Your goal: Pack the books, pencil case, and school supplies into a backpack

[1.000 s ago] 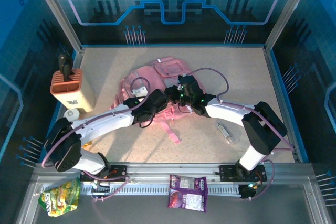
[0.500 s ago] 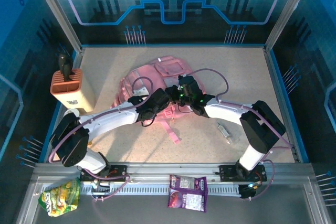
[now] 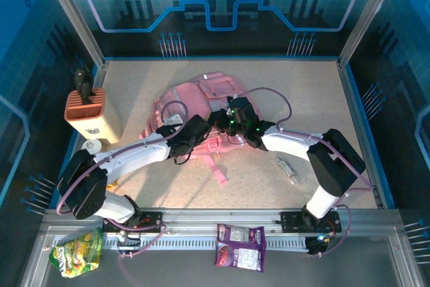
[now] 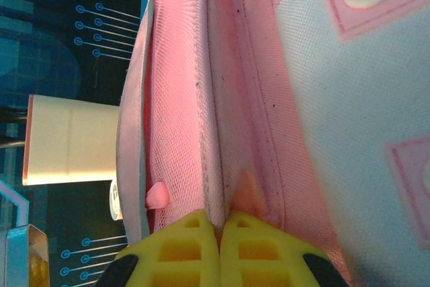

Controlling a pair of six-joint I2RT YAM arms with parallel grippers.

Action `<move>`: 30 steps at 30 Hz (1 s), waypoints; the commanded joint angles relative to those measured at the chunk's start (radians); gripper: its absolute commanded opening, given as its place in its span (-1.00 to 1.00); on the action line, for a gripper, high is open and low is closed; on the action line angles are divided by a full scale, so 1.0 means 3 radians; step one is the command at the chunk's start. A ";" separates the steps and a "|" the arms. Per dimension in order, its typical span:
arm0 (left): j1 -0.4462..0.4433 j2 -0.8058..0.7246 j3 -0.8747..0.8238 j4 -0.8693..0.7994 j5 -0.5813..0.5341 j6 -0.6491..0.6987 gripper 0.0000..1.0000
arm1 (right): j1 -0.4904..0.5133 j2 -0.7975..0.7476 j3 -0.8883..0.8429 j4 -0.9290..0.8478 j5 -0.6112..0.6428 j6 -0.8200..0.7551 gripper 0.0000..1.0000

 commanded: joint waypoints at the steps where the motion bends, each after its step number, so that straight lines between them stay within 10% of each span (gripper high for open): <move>1: 0.0108 -0.0082 0.0034 -0.0126 -0.0271 0.0124 0.15 | -0.0005 -0.0054 0.0116 0.0157 -0.0081 -0.0045 -1.00; 14: 0.0163 0.0086 0.0243 0.0072 -0.0148 0.0552 -0.23 | 0.0003 -0.0045 0.0106 0.0150 -0.0074 -0.0055 -1.00; 18: 0.0163 0.0058 0.0295 -0.0234 -0.0206 0.0431 0.16 | -0.0008 -0.0051 0.0106 0.0133 -0.0042 -0.0089 -1.00; 30: 0.0156 0.0138 0.0444 -0.0321 -0.0196 0.1313 0.06 | -0.0029 0.0047 0.0129 0.0187 -0.0108 -0.0052 -1.00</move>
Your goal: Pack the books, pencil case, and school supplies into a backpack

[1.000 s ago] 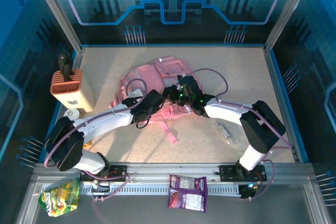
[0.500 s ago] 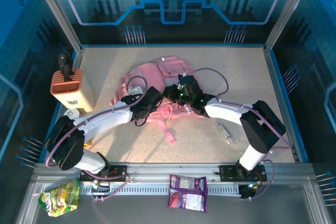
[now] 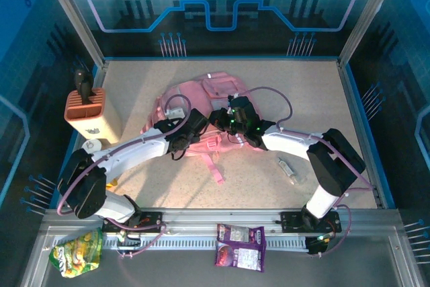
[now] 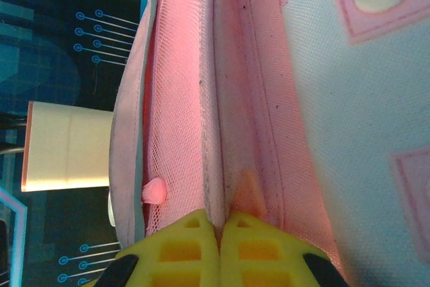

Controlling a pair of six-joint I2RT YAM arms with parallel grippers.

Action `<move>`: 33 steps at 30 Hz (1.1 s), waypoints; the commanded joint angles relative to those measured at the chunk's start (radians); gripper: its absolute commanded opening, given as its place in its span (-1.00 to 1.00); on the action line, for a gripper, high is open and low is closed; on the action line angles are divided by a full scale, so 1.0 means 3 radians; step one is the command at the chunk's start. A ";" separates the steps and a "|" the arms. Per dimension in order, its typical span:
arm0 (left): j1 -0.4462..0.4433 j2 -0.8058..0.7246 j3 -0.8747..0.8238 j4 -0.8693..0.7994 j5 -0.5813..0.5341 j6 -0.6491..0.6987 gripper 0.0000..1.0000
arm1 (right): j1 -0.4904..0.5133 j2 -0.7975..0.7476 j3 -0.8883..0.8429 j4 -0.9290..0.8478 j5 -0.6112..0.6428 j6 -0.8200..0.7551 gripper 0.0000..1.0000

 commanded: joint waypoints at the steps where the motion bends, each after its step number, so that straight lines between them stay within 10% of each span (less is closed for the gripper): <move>1: 0.0044 0.0135 0.0223 -0.0083 -0.0133 0.0425 0.05 | -0.0008 0.0036 0.0117 0.0183 -0.0132 -0.0028 -1.00; 16: 0.0150 0.0240 0.0027 0.0578 0.0427 0.0919 -0.47 | -0.0048 0.0033 0.0129 0.0138 -0.0098 -0.0056 -1.00; 25: 0.0229 0.0085 -0.0200 0.0771 0.0724 0.0964 -0.20 | -0.0083 0.0040 0.0166 0.0106 -0.0094 -0.0112 -1.00; 33: 0.0265 0.0204 -0.0291 0.0826 0.0634 0.0733 -0.47 | -0.0089 0.0019 0.0165 0.0082 -0.0063 -0.0142 -1.00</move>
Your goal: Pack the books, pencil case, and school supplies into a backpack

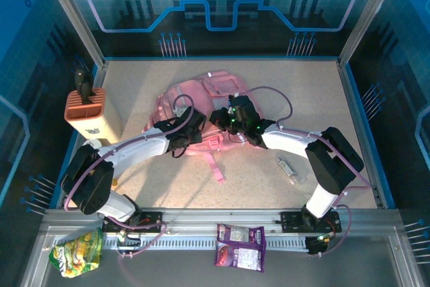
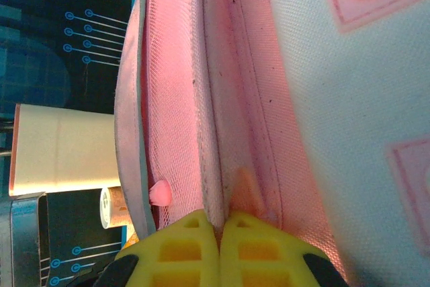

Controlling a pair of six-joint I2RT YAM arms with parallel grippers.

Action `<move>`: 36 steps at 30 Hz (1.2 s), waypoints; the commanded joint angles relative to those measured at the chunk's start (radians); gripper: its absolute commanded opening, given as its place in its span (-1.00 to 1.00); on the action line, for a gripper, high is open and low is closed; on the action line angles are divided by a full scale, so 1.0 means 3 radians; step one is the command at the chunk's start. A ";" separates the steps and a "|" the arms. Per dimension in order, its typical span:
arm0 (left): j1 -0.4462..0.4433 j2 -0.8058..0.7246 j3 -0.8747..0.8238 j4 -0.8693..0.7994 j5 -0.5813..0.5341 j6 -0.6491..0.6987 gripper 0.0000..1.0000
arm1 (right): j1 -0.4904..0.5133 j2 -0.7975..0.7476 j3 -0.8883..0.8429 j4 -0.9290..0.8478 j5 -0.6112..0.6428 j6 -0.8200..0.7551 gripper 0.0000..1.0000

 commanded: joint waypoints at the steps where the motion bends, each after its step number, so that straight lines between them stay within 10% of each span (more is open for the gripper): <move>1: 0.0050 0.0082 -0.0005 0.0064 0.0033 -0.0078 -0.52 | -0.0031 -0.0040 0.0133 0.0120 -0.0034 -0.0097 -1.00; 8: 0.0067 -0.0195 0.0007 0.0026 -0.0141 0.0281 -1.00 | -0.0104 -0.0093 0.0084 0.0092 -0.0042 -0.0145 -1.00; 23: 0.0287 -0.0450 0.0106 -0.0606 0.0501 0.1059 -1.00 | -0.0569 -0.0025 0.0341 -0.0320 -0.0471 -0.0468 -1.00; 30: -0.0109 -0.0413 0.0208 -0.0224 0.1078 0.0956 -1.00 | -0.0946 0.0269 0.0853 -0.0871 -0.0900 -0.0877 -1.00; 36: -0.0378 0.0037 0.0579 -0.0009 0.1121 0.0617 -1.00 | -0.1170 0.0404 0.1242 -0.1390 -0.1062 -0.1171 -0.44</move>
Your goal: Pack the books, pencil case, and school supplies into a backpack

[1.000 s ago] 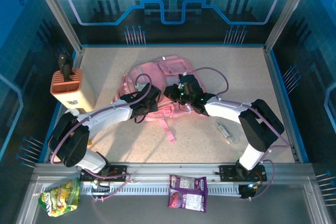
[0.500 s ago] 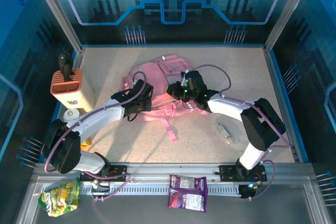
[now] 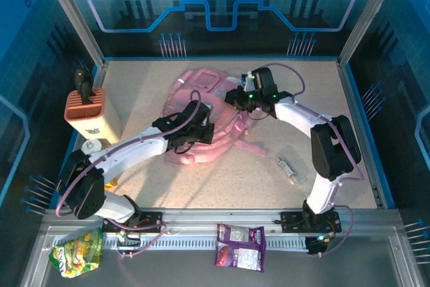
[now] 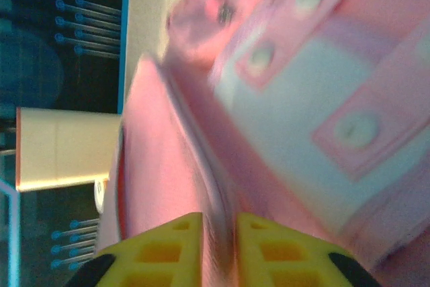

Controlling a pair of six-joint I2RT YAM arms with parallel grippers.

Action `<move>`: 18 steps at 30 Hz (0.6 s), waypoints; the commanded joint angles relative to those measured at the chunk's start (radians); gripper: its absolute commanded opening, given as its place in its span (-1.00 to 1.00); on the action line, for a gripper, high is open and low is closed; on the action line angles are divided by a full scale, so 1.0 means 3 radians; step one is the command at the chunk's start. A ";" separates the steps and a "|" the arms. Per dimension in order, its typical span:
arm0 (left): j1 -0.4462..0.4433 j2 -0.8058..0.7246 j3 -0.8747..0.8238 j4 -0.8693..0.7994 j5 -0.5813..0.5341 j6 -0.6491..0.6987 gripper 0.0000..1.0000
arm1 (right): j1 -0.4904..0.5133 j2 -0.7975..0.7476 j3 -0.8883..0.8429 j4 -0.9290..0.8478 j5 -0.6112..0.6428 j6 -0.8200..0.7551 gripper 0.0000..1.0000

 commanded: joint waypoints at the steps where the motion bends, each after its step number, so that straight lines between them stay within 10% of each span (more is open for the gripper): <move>1: -0.0153 0.0184 0.0246 -0.0017 0.0175 -0.0236 -1.00 | -0.0202 -0.0039 0.0167 -0.0235 0.0054 -0.0263 -0.34; 9: -0.0170 0.0235 0.0257 0.0027 0.0147 -0.0205 -1.00 | -0.0018 -0.0697 -0.0419 -0.0674 0.0223 -0.0214 0.22; 18: -0.0171 0.0247 0.0237 0.0031 0.0151 -0.0124 -1.00 | 0.0428 -0.0751 -0.0740 -0.0258 0.0336 0.0563 0.16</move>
